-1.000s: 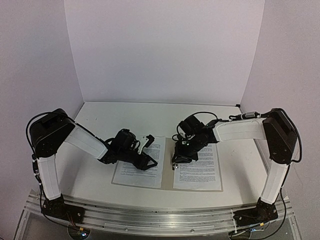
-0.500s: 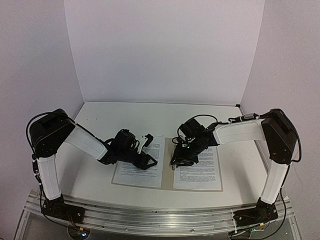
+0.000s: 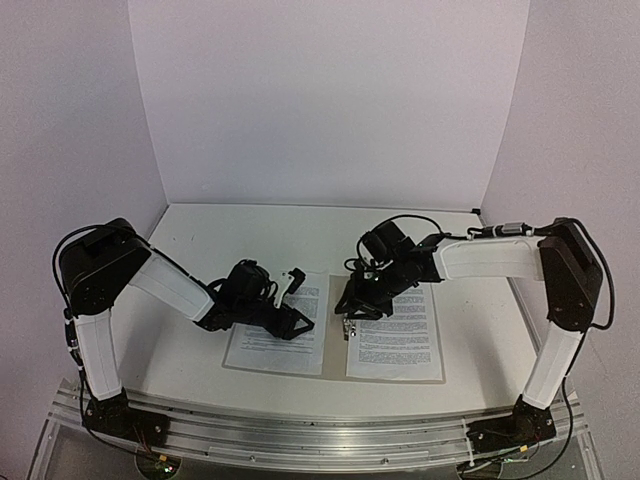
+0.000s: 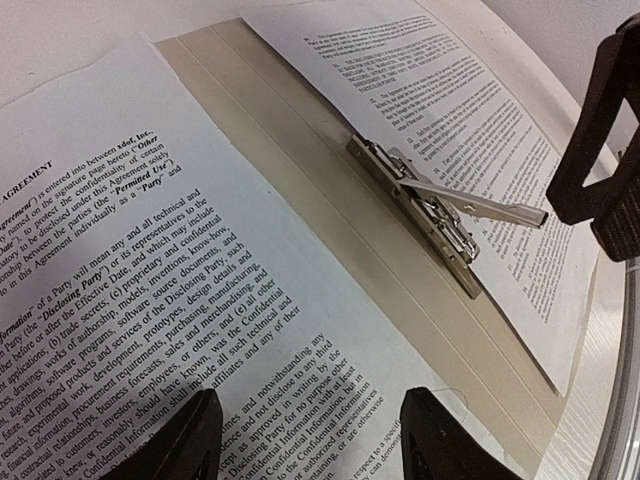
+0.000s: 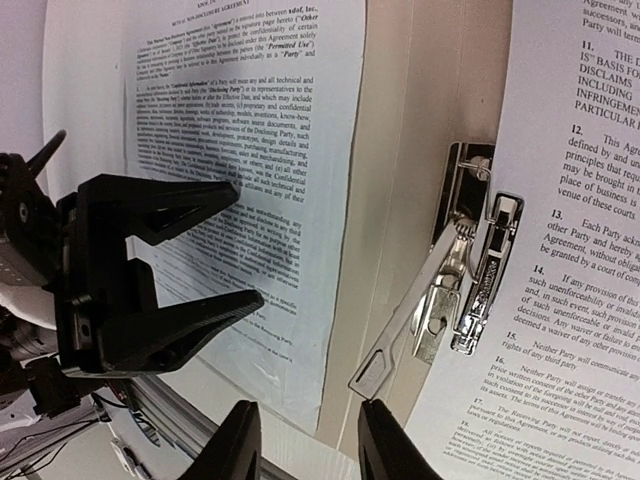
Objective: Put the files into the folder
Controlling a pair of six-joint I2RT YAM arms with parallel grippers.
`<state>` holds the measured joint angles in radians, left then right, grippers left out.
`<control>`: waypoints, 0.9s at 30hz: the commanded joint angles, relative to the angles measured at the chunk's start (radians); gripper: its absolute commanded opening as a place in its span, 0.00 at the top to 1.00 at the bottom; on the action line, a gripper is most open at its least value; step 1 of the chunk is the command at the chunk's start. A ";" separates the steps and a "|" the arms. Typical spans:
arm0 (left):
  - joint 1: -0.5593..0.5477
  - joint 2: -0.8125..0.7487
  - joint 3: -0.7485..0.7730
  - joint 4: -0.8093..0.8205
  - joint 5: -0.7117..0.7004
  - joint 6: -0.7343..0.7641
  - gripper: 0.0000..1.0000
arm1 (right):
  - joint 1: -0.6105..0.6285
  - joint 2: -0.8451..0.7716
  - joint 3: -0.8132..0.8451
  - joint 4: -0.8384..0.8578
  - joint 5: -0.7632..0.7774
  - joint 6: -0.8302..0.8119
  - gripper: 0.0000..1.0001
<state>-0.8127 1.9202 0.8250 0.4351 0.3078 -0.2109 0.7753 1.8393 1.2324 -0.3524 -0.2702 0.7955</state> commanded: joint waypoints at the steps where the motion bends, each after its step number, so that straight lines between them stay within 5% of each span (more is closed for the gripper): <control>1: 0.002 0.026 -0.029 -0.033 -0.031 -0.026 0.39 | -0.003 -0.058 -0.042 0.023 -0.010 0.132 0.70; 12: 0.003 0.022 -0.037 -0.026 -0.031 -0.030 0.39 | -0.026 -0.022 -0.043 0.028 0.004 0.187 0.84; 27: 0.003 0.029 -0.033 -0.027 -0.030 -0.029 0.39 | -0.030 0.036 -0.037 0.056 -0.038 0.170 0.83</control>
<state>-0.8127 1.9202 0.8131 0.4576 0.3023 -0.2184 0.7467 1.8556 1.1928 -0.3257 -0.2815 0.9630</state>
